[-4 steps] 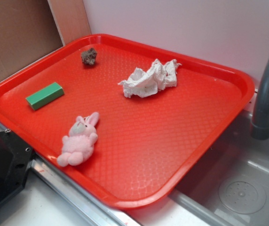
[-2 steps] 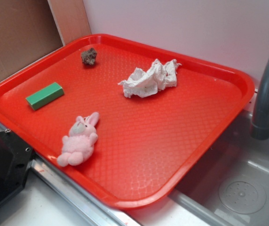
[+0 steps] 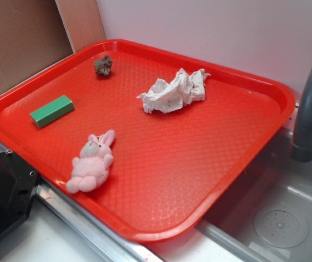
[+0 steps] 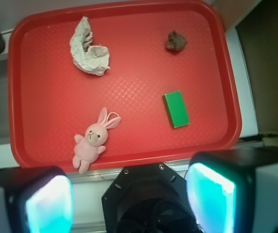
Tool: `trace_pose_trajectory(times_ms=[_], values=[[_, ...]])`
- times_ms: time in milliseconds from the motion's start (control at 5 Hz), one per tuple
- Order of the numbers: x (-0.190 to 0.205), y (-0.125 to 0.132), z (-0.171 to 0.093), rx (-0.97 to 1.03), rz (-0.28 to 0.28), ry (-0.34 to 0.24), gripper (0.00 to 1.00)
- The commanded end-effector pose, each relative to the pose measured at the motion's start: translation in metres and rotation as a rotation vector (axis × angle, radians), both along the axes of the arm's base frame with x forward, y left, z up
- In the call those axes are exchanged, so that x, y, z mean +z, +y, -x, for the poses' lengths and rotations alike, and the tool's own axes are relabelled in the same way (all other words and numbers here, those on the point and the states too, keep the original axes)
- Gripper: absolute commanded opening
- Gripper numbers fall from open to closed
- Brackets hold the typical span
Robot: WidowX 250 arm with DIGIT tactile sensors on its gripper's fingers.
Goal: Grab the rock.
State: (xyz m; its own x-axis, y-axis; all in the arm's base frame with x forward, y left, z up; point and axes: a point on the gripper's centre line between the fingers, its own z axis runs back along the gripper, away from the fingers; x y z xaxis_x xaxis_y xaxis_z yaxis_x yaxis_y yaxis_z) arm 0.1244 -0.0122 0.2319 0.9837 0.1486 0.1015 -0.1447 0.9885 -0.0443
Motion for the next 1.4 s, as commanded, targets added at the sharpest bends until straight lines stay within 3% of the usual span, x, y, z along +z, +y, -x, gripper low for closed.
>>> trace_pose_trajectory(times_ms=[0, 200, 800, 1200], values=[[-0.005, 0.006, -0.013, 0.075, 0.000, -0.023, 1.00], [-0.017, 0.018, -0.028, 0.217, -0.002, -0.056, 1.00], [-0.084, 0.064, -0.098, 0.567, -0.128, -0.188, 1.00], [-0.123, 0.097, -0.129, 0.714, -0.221, -0.206, 1.00]])
